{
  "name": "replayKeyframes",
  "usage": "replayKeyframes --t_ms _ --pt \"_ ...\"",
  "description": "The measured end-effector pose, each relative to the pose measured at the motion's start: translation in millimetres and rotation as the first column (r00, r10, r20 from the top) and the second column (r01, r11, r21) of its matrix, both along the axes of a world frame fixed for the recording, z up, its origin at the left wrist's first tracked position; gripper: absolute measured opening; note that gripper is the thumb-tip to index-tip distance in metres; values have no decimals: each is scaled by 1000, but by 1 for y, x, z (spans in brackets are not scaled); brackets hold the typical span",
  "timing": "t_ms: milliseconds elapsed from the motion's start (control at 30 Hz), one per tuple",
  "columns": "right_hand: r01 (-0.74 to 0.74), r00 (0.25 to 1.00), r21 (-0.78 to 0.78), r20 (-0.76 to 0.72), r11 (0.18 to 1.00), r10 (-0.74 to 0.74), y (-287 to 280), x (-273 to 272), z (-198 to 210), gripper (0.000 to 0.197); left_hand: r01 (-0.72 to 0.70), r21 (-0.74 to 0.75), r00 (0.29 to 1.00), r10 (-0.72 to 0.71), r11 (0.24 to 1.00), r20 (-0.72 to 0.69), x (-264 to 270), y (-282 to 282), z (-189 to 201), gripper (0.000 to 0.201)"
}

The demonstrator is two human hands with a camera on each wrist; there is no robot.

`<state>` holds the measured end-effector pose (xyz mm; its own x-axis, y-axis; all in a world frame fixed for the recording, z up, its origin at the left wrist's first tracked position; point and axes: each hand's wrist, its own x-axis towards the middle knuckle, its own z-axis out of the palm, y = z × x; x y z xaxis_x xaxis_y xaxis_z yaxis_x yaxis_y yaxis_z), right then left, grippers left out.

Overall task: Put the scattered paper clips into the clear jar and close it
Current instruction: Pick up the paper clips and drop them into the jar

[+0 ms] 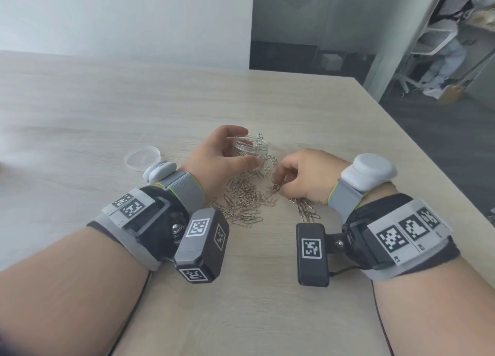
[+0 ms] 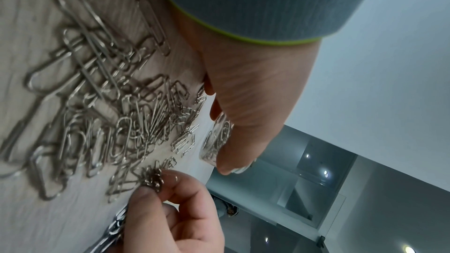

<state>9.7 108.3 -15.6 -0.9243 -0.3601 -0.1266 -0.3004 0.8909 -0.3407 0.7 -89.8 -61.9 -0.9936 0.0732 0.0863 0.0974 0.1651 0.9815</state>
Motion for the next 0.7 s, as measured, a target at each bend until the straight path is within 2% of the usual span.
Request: replayKeyframes --t_ms 100,200,300,433,533,633,700 --pt "10 1000 9 -22 1000 -10 -1 -3 -2 21 14 -15 1000 -14 1000 -11 1 1 0 61" --pt "34 998 -24 -46 999 -35 2 -5 -4 18 17 -25 1000 -17 1000 -1 1 1 0 65" --pt "79 996 -131 -40 988 -85 10 -8 -5 14 28 -58 1000 -28 998 0 0 0 -1 70" --pt "168 973 -376 -85 911 -215 21 -13 -1 11 59 -149 998 -61 987 -8 2 -1 2 69" --pt "140 964 -576 -107 805 -244 18 -11 1 17 97 -216 995 -102 972 -14 6 1 4 68" --pt "66 957 -651 -172 756 -233 8 -7 0 17 123 -235 992 -128 964 -4 10 3 5 70" --pt "41 941 -664 -224 747 -252 2 -6 -2 11 127 -256 991 -134 958 -9 11 3 6 70"
